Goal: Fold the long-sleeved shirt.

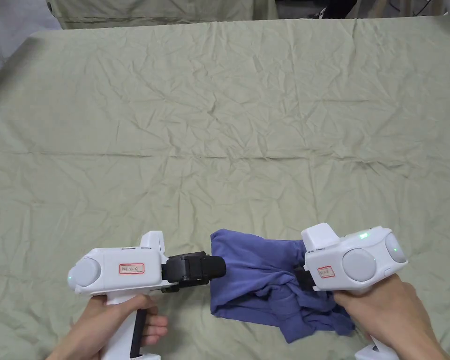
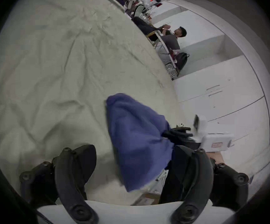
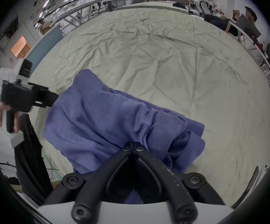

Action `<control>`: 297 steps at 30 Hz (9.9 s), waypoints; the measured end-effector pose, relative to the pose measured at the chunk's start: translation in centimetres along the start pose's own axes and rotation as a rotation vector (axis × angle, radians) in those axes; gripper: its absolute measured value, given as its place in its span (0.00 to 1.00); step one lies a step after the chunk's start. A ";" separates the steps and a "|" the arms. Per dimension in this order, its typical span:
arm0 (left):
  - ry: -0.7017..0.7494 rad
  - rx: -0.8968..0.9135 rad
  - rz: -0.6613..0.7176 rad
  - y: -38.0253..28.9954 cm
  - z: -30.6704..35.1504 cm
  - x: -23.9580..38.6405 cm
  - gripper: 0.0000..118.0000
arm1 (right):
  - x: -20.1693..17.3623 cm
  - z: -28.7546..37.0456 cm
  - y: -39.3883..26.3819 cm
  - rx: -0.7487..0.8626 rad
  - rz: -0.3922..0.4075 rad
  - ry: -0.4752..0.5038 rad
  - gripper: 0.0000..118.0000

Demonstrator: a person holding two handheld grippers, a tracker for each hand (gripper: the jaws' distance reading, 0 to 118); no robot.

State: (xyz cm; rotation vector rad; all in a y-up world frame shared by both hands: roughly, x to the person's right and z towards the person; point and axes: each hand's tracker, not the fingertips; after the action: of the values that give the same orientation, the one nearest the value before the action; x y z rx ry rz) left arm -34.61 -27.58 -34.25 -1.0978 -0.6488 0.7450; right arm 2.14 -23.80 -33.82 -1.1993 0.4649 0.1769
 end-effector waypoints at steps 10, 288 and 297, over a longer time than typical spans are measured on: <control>-0.108 -0.055 -0.027 1.4 -3.3 -0.7 0.85 | 0.4 -0.1 -0.4 0.020 -0.020 0.021 0.01; 0.742 0.891 -0.594 6.2 13.5 34.5 1.00 | 3.6 33.6 6.8 1.034 -0.119 -0.365 1.00; 0.748 0.875 -0.606 6.2 13.7 34.5 1.00 | 3.5 33.3 6.8 1.028 -0.119 -0.358 1.00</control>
State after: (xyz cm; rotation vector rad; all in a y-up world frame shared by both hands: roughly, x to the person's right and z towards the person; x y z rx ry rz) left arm -26.02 9.02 -32.27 -0.2640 0.0390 0.0154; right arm 11.15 9.12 -31.79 -0.1714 0.1163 0.0291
